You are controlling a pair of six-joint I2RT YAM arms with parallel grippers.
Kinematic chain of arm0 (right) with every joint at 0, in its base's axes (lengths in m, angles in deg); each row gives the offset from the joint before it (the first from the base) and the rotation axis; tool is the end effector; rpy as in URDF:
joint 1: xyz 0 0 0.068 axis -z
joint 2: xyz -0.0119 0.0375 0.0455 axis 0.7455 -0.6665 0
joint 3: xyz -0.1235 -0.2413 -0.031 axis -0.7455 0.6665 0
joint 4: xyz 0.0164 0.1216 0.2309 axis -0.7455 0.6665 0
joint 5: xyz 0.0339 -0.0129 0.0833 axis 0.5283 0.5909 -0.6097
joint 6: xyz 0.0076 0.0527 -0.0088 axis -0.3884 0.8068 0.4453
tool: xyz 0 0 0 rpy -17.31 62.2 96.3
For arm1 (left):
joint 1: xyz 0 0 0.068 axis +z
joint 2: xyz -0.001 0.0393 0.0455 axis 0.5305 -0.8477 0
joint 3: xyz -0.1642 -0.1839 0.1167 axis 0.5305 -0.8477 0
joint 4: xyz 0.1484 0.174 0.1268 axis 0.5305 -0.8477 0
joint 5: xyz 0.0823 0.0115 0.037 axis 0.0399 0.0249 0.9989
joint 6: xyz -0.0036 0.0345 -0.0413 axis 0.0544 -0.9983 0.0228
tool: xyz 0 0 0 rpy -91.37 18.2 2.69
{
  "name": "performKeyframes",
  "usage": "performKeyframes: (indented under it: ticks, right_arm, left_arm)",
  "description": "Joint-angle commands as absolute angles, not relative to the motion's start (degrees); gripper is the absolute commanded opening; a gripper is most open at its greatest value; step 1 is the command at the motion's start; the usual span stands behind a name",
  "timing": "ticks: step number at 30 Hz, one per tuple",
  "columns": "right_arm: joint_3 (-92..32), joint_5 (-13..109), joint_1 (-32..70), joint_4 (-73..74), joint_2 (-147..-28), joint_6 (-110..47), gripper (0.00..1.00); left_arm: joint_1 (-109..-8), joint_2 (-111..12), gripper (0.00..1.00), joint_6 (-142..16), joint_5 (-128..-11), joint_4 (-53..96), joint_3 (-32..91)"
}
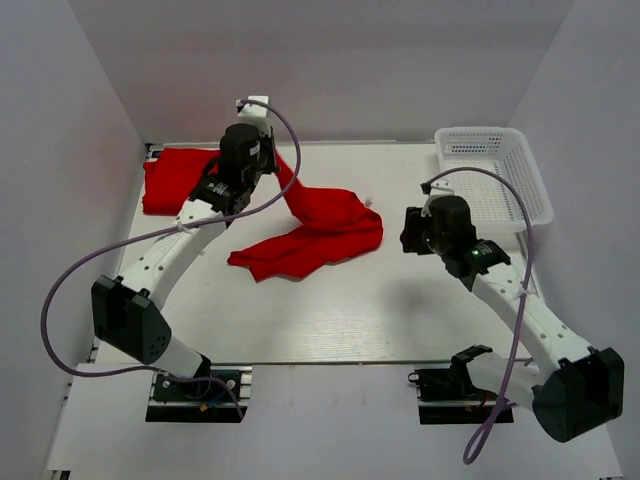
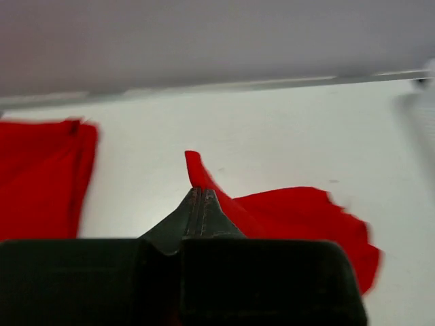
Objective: Fold and stack the t-shirts
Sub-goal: Flatten out the tshirt
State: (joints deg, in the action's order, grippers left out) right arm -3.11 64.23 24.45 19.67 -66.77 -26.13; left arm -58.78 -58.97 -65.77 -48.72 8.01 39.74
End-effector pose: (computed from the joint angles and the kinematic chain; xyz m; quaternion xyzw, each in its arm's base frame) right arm 0.2161 0.0894 0.2975 -0.0526 0.8667 0.0904 0.4877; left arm 0.3171 -0.1513 0.3982 0.0596 0.7835 -0.1042 0.6096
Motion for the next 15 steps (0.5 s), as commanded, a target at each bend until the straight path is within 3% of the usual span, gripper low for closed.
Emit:
performKeyframes:
  ticks: [1, 4, 6, 11, 15]
  right_arm:
    - [-2.33, 61.19, 24.38, 19.90, -70.96, -23.31, 0.55]
    - [-2.50, 58.55, 24.38, 17.62, -75.72, -23.49, 0.65]
    - [-2.50, 56.36, 24.21, 15.25, -79.74, -23.84, 0.90]
    - [-3.47, 51.87, 23.42, 10.77, -87.49, -23.83, 0.90]
    - [-4.17, 55.55, 22.36, 9.44, -92.16, -24.72, 0.90]
  left_arm:
    - [-58.32, -58.65, 0.00, -64.32, -27.59, 4.96, 38.57]
    - [-57.80, -59.80, 0.00, -63.52, -20.47, 2.49, 37.34]
    - [-57.79, -60.32, 0.00, -62.91, -17.66, 2.49, 36.28]
    - [-56.65, -62.44, 0.00, -62.29, -17.02, 0.56, 36.28]
    - [-55.42, -63.49, 0.00, -61.76, -20.09, 0.56, 35.75]
